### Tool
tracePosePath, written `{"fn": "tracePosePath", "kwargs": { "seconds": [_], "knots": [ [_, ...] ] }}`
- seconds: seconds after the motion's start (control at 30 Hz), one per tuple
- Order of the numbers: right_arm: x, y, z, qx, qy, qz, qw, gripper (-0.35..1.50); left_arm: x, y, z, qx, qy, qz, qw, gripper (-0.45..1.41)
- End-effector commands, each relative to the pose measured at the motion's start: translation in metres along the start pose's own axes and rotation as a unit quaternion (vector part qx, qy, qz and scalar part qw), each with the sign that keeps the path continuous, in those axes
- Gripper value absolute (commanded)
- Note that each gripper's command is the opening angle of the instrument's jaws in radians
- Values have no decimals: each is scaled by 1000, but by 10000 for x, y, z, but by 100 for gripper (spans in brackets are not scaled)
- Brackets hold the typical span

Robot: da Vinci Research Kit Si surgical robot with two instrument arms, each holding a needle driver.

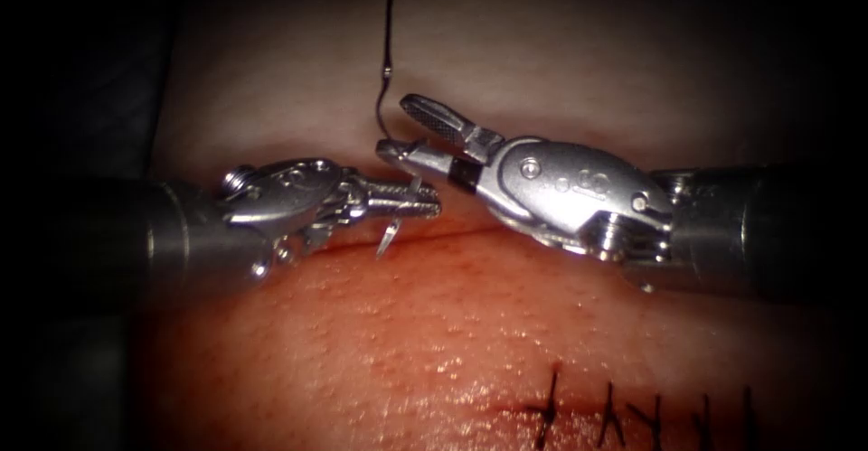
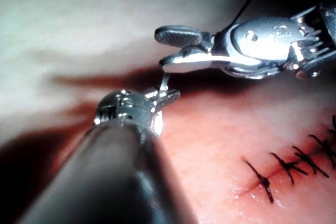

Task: Wound Closure
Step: Hand the needle back to the right gripper, then insert the needle through the top of the wound.

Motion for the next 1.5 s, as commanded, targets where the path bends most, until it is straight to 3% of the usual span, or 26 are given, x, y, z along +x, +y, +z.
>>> {"fn": "tracePosePath", "kwargs": {
  "seconds": [0.03,0.07,0.13,0.47,0.53,0.6,0.67,0.7,0.8,1.13,1.27,1.37,1.5],
  "knots": [
    [-4,-2,7,1,1,0,1000,14,-1,-4,6,-1,1,0,1000,-45],
    [-4,-3,6,2,0,-1,1000,-6,-1,-4,6,0,2,0,1000,-45],
    [-4,-3,6,0,-1,-1,1000,-30,-1,-4,6,0,4,0,1000,-45],
    [-5,-5,5,-1,-3,-2,1000,-35,-1,-3,4,11,4,6,1000,-45],
    [-5,-5,5,-1,-3,-2,1000,-35,0,-4,5,14,13,7,1000,4],
    [-6,-6,5,3,-8,-3,1000,-35,2,-5,5,34,52,19,998,88],
    [-8,-6,4,5,-11,-4,1000,-35,3,-5,5,52,91,17,994,116],
    [-9,-5,3,7,-13,-5,1000,-35,3,-5,4,65,134,16,989,119],
    [-12,0,1,8,-14,-6,1000,-35,2,-5,-1,78,171,34,982,119],
    [-23,25,6,42,4,-24,999,-35,-9,-6,-41,69,155,144,975,121],
    [-29,31,10,83,9,-23,996,-35,-15,-5,-52,67,150,185,969,119],
    [-36,37,14,114,27,-63,991,-35,-27,-3,-61,66,139,229,961,113],
    [-39,44,21,147,36,-100,983,-35,-34,-3,-63,62,118,242,961,113]
  ]
}}
